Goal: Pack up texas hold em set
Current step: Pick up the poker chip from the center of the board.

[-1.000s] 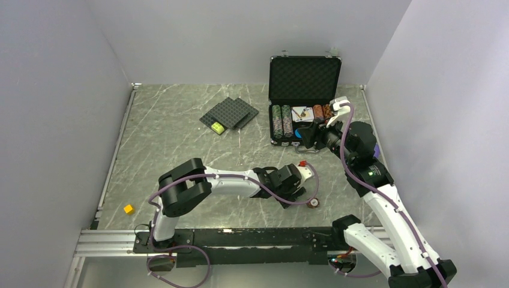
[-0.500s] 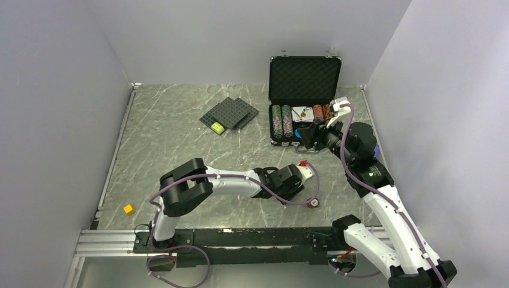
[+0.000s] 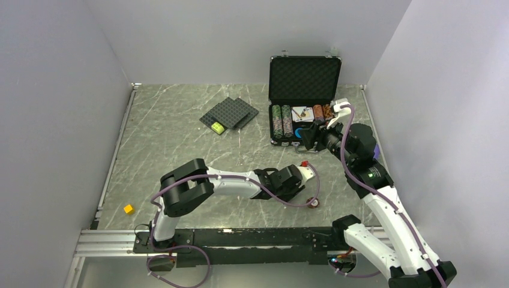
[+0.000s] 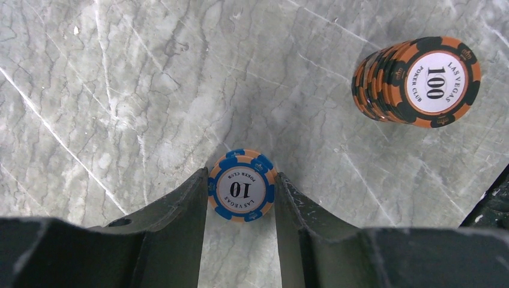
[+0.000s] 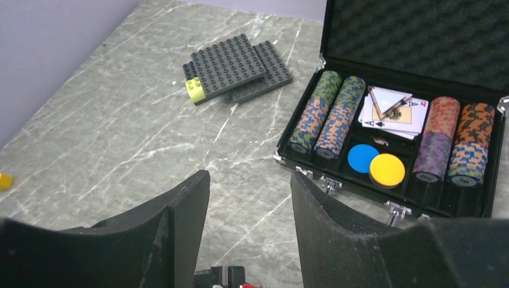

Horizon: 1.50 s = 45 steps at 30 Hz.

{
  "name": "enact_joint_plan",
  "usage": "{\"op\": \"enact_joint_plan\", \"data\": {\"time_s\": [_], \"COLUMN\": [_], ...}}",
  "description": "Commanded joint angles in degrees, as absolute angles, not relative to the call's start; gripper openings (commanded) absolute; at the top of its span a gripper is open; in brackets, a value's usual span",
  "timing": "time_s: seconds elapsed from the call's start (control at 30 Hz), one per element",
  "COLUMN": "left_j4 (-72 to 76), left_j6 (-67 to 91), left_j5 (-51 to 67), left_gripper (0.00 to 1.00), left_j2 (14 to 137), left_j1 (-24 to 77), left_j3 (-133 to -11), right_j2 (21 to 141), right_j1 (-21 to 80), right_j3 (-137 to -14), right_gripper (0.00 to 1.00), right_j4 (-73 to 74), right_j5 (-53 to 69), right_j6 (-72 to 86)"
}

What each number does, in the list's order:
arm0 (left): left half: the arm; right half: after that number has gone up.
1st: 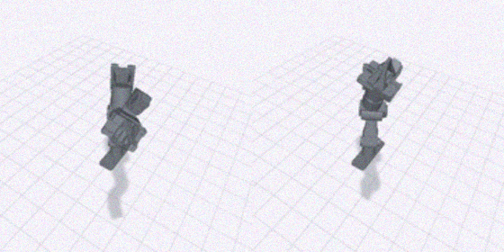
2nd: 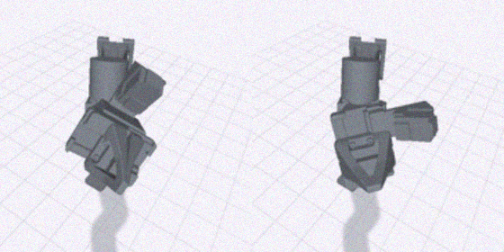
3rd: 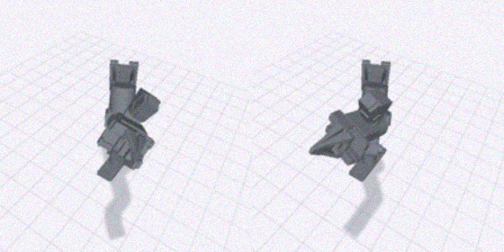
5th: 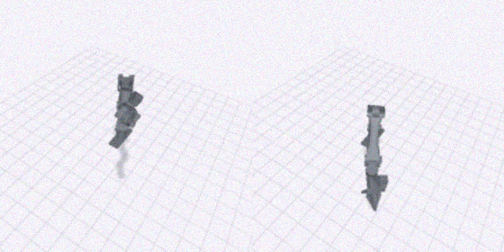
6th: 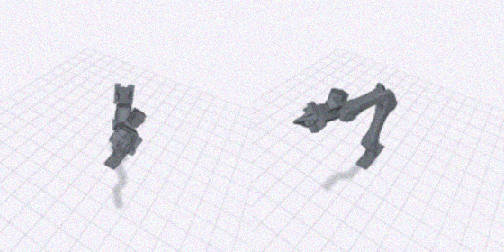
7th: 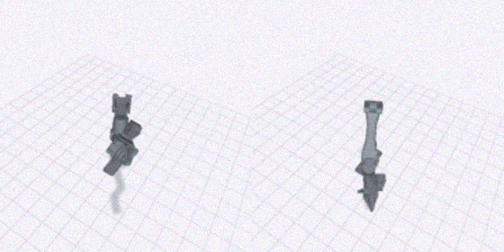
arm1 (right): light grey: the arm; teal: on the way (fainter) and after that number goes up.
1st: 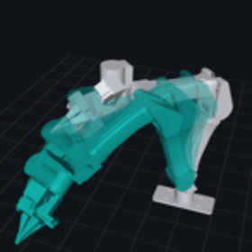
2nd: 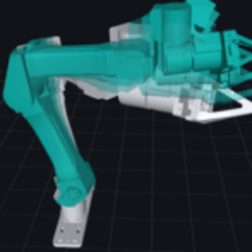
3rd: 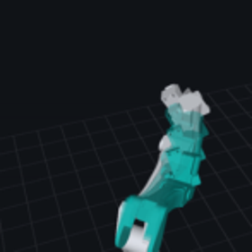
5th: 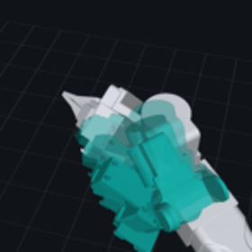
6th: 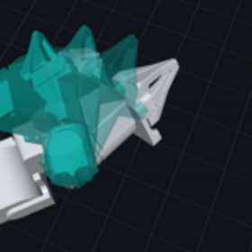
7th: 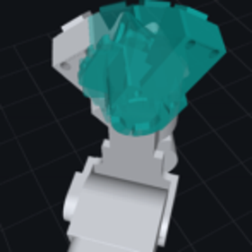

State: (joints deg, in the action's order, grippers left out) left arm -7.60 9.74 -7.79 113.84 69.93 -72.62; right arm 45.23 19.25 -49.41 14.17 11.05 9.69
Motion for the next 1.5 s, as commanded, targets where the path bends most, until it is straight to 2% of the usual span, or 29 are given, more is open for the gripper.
{"op": "enact_joint_plan", "data": {"time_s": [0.0, 0.2, 0.43, 0.63, 0.9, 1.0, 1.1, 1.47], "left_j4": [-3.09, 2.19, 10.89, 17.18, 22.52, 23.57, 24.89, 25.28], "left_j6": [11.56, 13.01, 12.06, 10.11, 7.19, 6.16, 5.43, 3.31], "left_j5": [-7.86, -7.92, -8.10, -8.71, -9.18, -9.79, -10.02, -12.11], "left_gripper": [0.10, 0.04, 0.04, 0.04, 0.04, 0.04, 0.04, 0.03], "left_j2": [112.66, 110.07, 102.85, 96.54, 89.19, 87.04, 84.93, 81.10], "left_j1": [69.61, 69.55, 69.53, 69.52, 69.43, 69.43, 69.43, 69.43], "left_j3": [-68.47, -65.67, -57.85, -51.55, -45.24, -43.77, -42.41, -41.00], "right_j2": [45.01, 45.36, 48.36, 53.83, 61.21, 64.82, 66.60, 69.32], "right_j1": [19.05, 18.66, 15.25, 8.44, 7.64, 7.63, 8.78, 18.24], "right_j3": [-48.30, -46.11, -42.64, -38.74, -34.80, -33.83, -32.76, -34.76], "right_gripper": [0.56, 0.54, 0.54, 0.53, 0.51, 0.46, 0.43, 0.43], "right_j4": [12.74, 12.22, 13.07, 10.42, 5.19, 4.03, 3.15, 8.71], "right_j5": [8.48, 6.81, 3.71, 18.39, 45.29, 52.77, 55.02, 52.06], "right_j6": [12.74, 15.76, 20.17, 24.04, 28.58, 29.10, 28.91, 24.37]}}
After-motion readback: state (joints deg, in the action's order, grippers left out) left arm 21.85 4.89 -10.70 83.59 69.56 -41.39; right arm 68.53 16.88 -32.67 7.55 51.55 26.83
